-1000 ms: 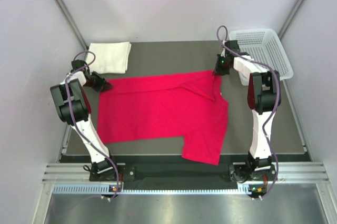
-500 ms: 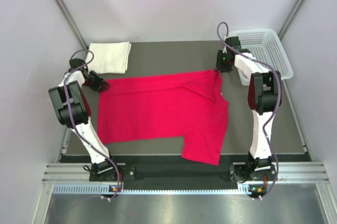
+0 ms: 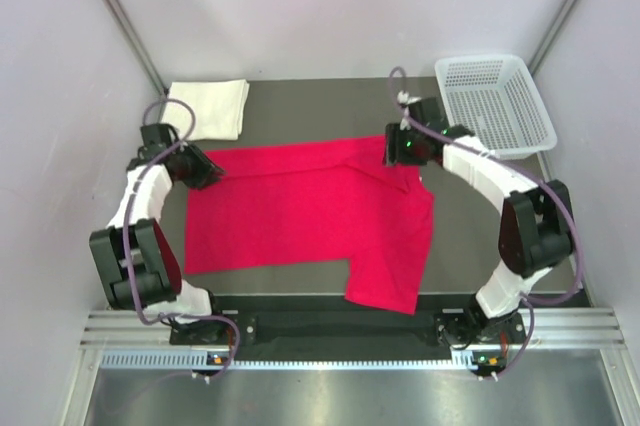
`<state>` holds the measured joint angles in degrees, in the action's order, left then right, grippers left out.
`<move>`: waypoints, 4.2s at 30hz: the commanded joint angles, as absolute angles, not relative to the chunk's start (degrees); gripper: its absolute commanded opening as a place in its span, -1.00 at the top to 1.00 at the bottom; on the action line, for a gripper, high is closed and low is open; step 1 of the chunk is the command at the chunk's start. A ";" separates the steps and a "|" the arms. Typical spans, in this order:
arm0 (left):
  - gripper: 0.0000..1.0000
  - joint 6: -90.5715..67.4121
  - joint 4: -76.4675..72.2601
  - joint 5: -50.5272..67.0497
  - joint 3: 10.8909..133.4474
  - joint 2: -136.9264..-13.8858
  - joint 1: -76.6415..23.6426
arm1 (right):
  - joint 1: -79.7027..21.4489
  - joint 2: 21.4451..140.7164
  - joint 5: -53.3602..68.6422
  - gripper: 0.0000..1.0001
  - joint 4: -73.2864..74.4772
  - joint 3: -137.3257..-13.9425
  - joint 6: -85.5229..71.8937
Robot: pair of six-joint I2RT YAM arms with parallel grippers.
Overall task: Fold and stack the t-shirts
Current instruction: Fold the tshirt
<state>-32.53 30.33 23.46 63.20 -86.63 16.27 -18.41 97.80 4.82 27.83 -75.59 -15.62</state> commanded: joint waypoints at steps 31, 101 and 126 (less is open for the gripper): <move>0.29 -32.61 28.21 20.83 72.94 -106.43 24.26 | -8.26 93.60 20.65 -0.22 21.98 -61.61 -16.43; 1.00 -30.15 35.16 16.35 84.46 -111.97 24.70 | -7.47 91.15 25.40 1.00 21.18 -60.56 -23.46; 1.00 -28.74 35.07 14.85 78.84 -110.30 25.84 | -7.47 87.01 24.96 1.00 23.73 -58.45 -23.82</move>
<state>-29.98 34.98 15.51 79.61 -113.14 24.91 -7.11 89.52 25.36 23.83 -58.74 -23.70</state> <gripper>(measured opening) 0.018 0.014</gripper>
